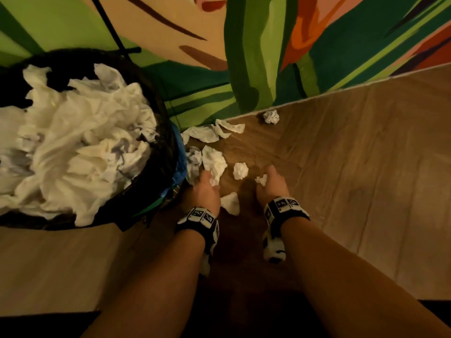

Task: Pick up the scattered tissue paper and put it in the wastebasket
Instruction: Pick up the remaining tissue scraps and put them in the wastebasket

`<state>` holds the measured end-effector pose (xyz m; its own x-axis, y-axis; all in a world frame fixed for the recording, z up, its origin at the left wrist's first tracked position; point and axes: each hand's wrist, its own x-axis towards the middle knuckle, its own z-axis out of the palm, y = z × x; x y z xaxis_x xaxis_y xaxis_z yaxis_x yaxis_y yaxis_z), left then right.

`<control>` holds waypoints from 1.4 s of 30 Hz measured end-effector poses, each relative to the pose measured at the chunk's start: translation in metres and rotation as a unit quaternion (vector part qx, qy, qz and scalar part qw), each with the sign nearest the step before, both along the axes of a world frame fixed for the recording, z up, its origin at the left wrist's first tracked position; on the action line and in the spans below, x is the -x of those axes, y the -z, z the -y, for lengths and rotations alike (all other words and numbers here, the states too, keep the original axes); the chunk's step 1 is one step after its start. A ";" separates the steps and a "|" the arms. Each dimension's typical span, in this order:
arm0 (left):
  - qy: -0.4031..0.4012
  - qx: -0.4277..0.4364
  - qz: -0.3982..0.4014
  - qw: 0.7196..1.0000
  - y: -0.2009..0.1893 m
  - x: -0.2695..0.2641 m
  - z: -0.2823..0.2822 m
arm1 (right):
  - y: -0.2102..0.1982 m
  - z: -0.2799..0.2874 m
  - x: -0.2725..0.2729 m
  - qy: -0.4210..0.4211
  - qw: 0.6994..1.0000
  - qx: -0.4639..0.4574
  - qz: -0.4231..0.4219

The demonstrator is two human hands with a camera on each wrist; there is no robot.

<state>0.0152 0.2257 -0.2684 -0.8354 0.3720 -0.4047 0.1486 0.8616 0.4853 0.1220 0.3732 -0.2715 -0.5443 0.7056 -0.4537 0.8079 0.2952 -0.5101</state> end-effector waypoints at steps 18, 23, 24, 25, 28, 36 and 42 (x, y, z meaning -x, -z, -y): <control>0.001 -0.033 -0.002 0.999 -0.036 -0.020 0.086 | -0.047 0.062 -0.010 -0.087 0.994 -0.018 -0.059; 0.025 -0.036 0.029 0.999 -0.030 -0.023 0.092 | -0.042 0.086 0.011 -0.257 0.962 0.023 0.087; 0.057 -0.021 0.048 0.997 -0.027 -0.021 0.091 | -0.038 0.087 0.010 -0.266 0.957 0.028 0.114; 0.097 0.004 0.058 0.994 -0.024 -0.020 0.090 | -0.033 0.087 0.008 -0.271 0.953 0.028 0.133; 0.154 0.060 0.051 0.985 -0.014 -0.015 0.087 | -0.026 0.079 0.002 -0.269 0.949 0.011 0.164; 0.059 -0.006 0.018 0.998 -0.006 -0.019 0.083 | -0.025 0.070 -0.031 -0.134 0.987 0.015 0.090; 0.039 -0.049 0.041 0.997 -0.019 -0.027 0.100 | -0.029 0.070 -0.047 0.022 0.994 0.069 0.079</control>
